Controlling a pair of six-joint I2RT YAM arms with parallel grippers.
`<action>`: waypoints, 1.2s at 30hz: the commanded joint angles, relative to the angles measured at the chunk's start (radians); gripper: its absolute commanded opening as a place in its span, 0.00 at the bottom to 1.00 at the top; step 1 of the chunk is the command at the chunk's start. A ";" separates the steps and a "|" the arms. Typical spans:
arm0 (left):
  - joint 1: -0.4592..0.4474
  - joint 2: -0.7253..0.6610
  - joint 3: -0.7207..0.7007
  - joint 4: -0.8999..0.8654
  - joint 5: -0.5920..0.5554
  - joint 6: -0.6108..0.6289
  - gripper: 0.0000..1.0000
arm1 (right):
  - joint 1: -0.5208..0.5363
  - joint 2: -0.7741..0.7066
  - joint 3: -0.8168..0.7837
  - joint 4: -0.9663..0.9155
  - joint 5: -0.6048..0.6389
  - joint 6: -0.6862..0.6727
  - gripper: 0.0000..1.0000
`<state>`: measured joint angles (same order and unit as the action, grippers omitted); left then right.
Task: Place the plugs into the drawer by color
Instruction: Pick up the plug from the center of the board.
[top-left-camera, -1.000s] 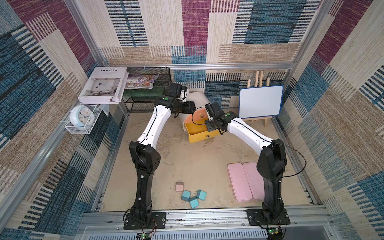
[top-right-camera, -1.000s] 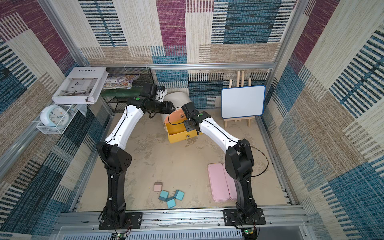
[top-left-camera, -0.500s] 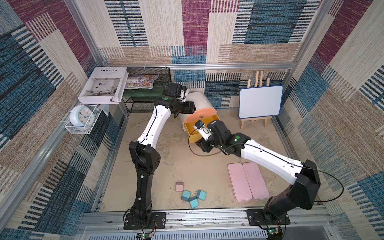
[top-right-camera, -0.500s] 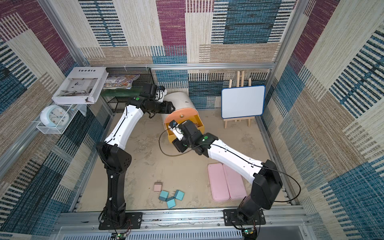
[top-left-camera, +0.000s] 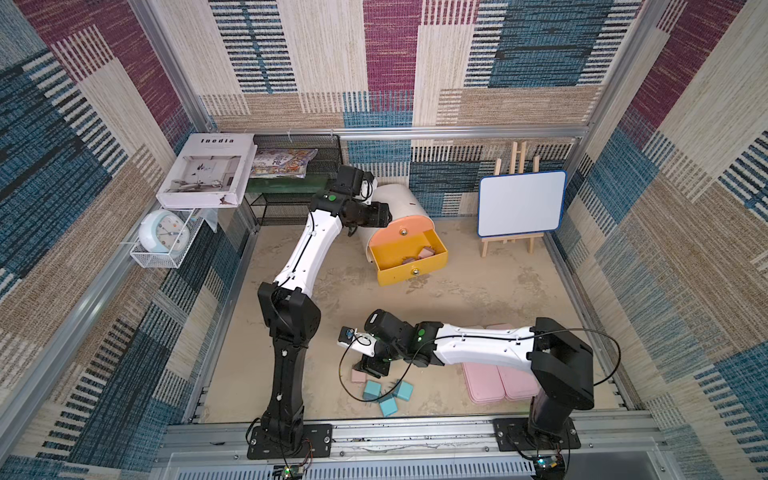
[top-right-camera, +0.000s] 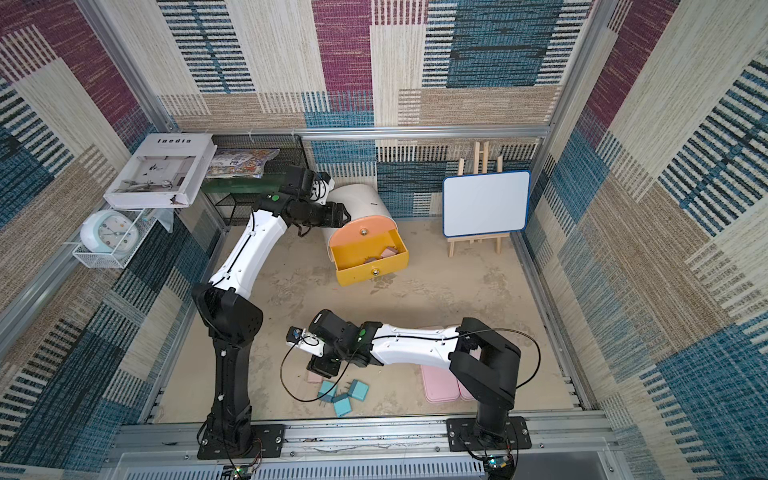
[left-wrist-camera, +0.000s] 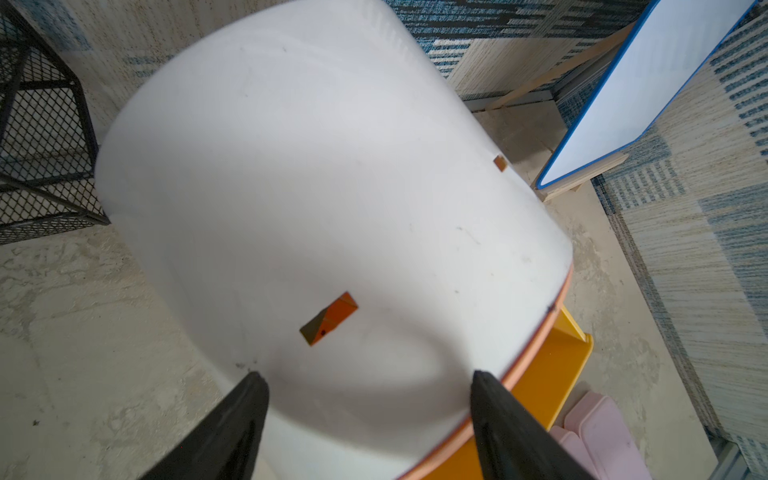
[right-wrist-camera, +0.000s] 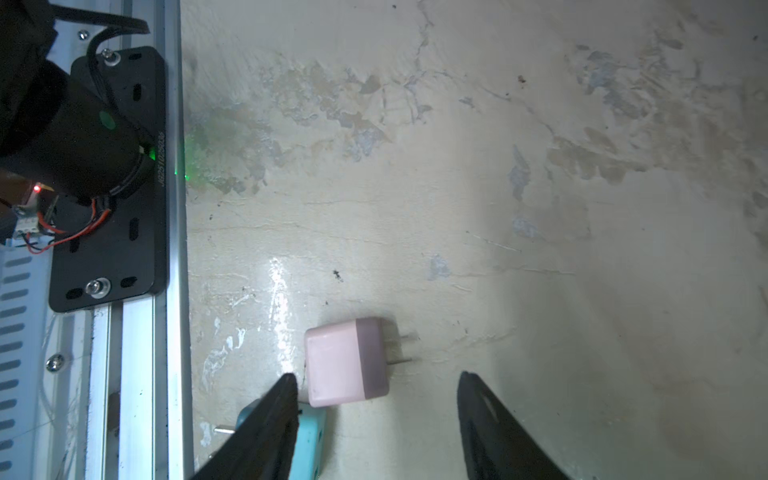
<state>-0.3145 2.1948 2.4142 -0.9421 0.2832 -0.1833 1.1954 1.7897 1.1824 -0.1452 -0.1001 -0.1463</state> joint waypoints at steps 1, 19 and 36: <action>0.000 0.000 0.000 -0.038 0.000 -0.001 0.80 | 0.013 0.023 0.011 -0.009 -0.019 -0.034 0.72; 0.000 0.000 -0.001 -0.039 0.010 -0.005 0.80 | 0.031 0.135 0.055 -0.059 -0.012 -0.067 0.75; 0.000 -0.004 -0.007 -0.038 0.011 -0.005 0.80 | 0.033 0.180 0.069 -0.063 0.025 -0.067 0.57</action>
<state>-0.3145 2.1937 2.4123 -0.9424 0.2874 -0.1978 1.2274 1.9602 1.2434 -0.1967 -0.0875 -0.2092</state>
